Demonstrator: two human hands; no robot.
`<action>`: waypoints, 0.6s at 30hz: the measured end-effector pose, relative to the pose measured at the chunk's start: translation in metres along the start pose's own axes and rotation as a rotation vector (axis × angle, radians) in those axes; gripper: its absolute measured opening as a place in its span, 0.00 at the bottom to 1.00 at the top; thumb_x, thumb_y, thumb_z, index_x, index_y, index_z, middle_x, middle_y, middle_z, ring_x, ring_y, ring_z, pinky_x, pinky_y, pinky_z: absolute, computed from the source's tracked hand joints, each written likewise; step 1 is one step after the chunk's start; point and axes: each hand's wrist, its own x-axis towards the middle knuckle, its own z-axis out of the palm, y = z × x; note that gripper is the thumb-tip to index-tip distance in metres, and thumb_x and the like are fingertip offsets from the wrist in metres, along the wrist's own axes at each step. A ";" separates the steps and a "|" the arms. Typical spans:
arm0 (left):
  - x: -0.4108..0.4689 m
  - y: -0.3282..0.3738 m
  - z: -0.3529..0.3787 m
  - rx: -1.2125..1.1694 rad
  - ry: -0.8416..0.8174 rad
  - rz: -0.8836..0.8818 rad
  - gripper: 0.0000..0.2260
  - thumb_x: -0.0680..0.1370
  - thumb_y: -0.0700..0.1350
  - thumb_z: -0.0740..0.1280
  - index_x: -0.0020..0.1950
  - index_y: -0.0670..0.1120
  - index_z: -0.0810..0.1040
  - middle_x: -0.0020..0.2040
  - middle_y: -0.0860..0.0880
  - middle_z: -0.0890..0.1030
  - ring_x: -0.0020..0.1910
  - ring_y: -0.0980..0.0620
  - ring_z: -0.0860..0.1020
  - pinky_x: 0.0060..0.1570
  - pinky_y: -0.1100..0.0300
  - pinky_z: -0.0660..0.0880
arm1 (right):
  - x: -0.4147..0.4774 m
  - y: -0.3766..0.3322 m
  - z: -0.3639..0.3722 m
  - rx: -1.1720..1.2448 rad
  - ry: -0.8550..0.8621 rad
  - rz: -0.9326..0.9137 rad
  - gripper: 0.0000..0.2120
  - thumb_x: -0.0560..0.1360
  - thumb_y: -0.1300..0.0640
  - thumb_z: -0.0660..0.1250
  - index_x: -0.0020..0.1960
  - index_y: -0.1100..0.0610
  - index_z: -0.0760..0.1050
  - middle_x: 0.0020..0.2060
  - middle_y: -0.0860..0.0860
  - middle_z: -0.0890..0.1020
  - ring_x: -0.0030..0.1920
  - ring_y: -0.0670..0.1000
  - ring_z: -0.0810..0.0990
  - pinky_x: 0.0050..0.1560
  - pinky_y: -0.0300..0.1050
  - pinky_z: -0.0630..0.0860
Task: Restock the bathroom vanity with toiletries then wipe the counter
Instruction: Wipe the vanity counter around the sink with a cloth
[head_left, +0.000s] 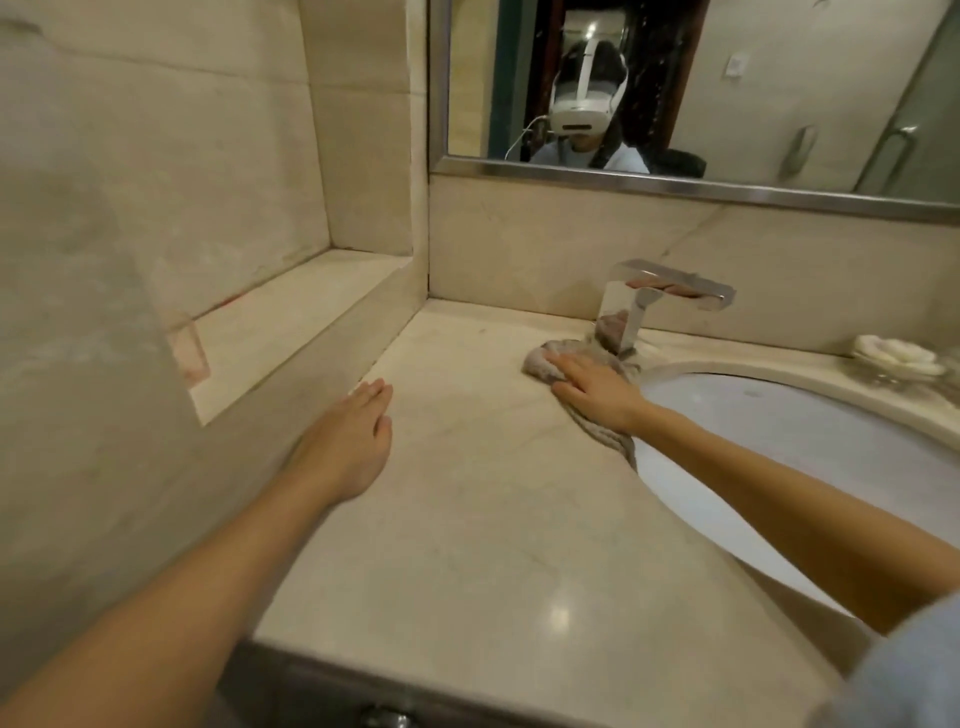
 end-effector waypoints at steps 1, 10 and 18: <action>0.001 -0.001 0.001 0.006 0.000 0.001 0.22 0.82 0.44 0.51 0.77 0.43 0.56 0.78 0.48 0.55 0.77 0.52 0.53 0.75 0.60 0.49 | -0.015 -0.010 -0.001 -0.010 -0.030 -0.082 0.25 0.82 0.49 0.52 0.77 0.49 0.50 0.77 0.51 0.55 0.76 0.51 0.53 0.73 0.41 0.46; 0.005 -0.004 0.003 0.039 -0.019 -0.001 0.22 0.82 0.44 0.51 0.77 0.42 0.57 0.78 0.46 0.55 0.77 0.50 0.53 0.76 0.58 0.50 | -0.162 -0.076 -0.013 0.076 -0.231 -0.732 0.25 0.82 0.51 0.53 0.77 0.49 0.52 0.77 0.47 0.54 0.77 0.43 0.47 0.76 0.41 0.45; 0.004 -0.004 0.003 0.042 -0.004 0.002 0.22 0.83 0.44 0.50 0.77 0.42 0.55 0.78 0.46 0.54 0.77 0.51 0.52 0.76 0.58 0.49 | 0.013 -0.047 -0.001 0.074 -0.138 -0.283 0.25 0.83 0.48 0.49 0.77 0.52 0.48 0.77 0.49 0.52 0.77 0.48 0.49 0.74 0.40 0.43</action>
